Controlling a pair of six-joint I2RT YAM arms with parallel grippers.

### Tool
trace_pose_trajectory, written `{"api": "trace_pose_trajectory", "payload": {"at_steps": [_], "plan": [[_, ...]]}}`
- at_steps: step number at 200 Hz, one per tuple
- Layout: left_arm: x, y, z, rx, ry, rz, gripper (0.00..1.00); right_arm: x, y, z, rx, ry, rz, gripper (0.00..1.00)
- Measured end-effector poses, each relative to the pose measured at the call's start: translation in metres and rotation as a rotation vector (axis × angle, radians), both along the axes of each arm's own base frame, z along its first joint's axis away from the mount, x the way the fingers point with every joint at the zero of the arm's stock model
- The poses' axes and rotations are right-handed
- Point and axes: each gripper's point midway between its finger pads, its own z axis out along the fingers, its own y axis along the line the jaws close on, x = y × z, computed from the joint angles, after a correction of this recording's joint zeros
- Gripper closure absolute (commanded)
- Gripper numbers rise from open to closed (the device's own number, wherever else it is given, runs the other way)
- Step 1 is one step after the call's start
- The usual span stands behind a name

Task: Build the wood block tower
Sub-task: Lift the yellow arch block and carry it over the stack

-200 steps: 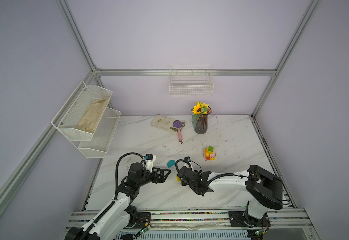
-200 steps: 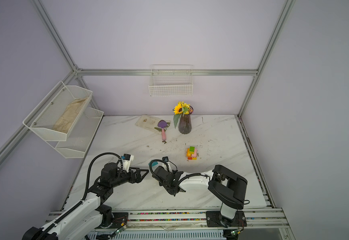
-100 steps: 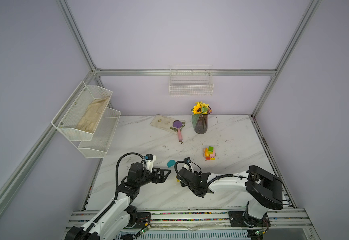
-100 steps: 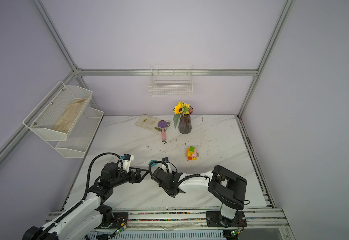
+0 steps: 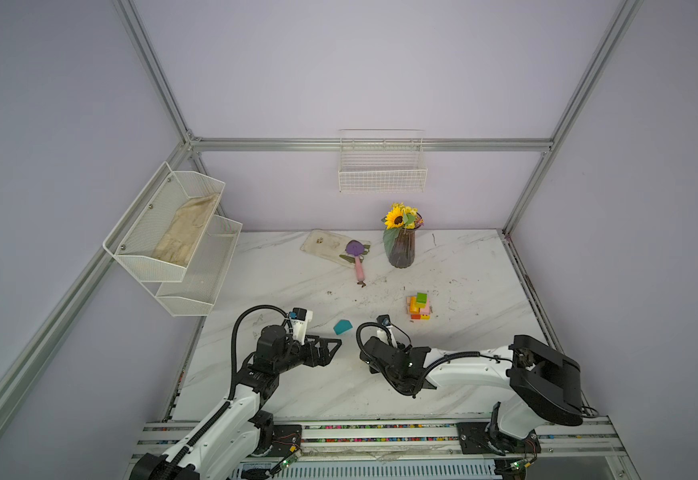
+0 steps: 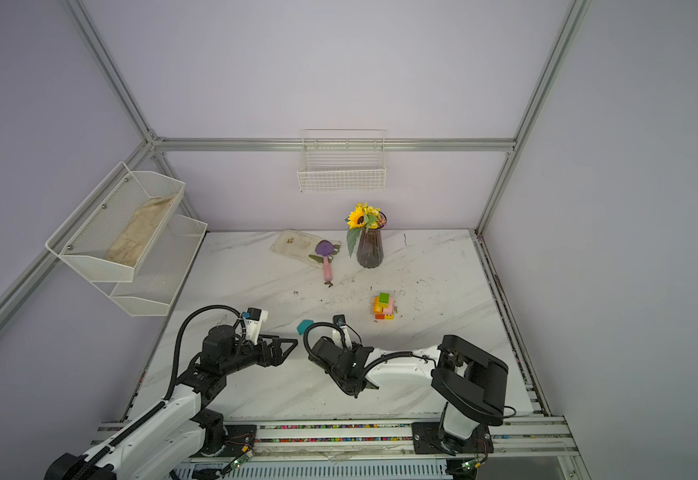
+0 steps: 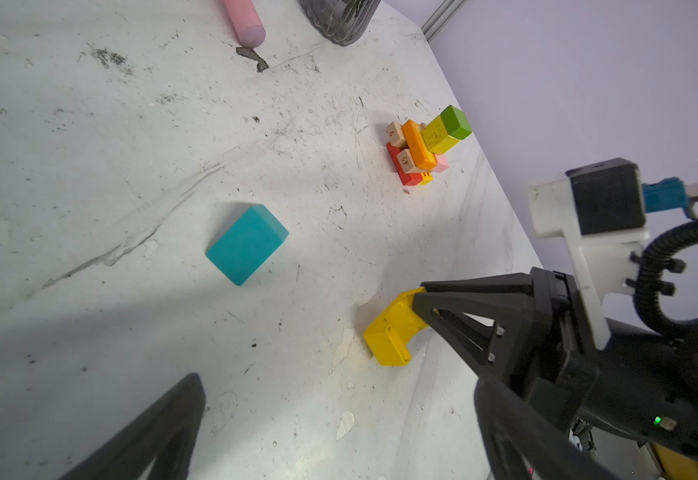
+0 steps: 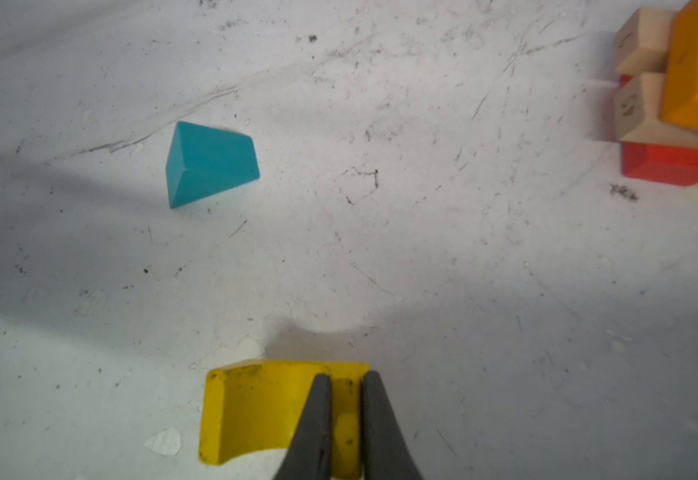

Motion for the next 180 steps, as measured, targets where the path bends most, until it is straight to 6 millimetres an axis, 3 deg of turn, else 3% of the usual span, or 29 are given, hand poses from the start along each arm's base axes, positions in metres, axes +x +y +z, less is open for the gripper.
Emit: {"api": "trace_pose_trajectory", "payload": {"at_steps": [55, 99, 126, 180], "plan": [[0.000, 0.000, -0.001, 0.001, 0.003, 0.000, 0.00, 0.007, -0.015, 0.050, 0.038, -0.110, -0.026, 1.00], [0.000, 0.000, -0.001, 0.002, 0.005, 0.000, 0.00, 0.016, -0.028, 0.072, 0.006, -0.158, -0.029, 1.00], [0.000, 0.000, -0.001, 0.002, 0.005, 0.000, 0.00, 0.029, -0.035, 0.096, 0.008, -0.198, -0.049, 1.00], [0.000, 0.000, -0.001, 0.002, 0.005, 0.000, 0.00, 0.067, -0.080, 0.148, 0.069, -0.258, -0.173, 1.00]]}}
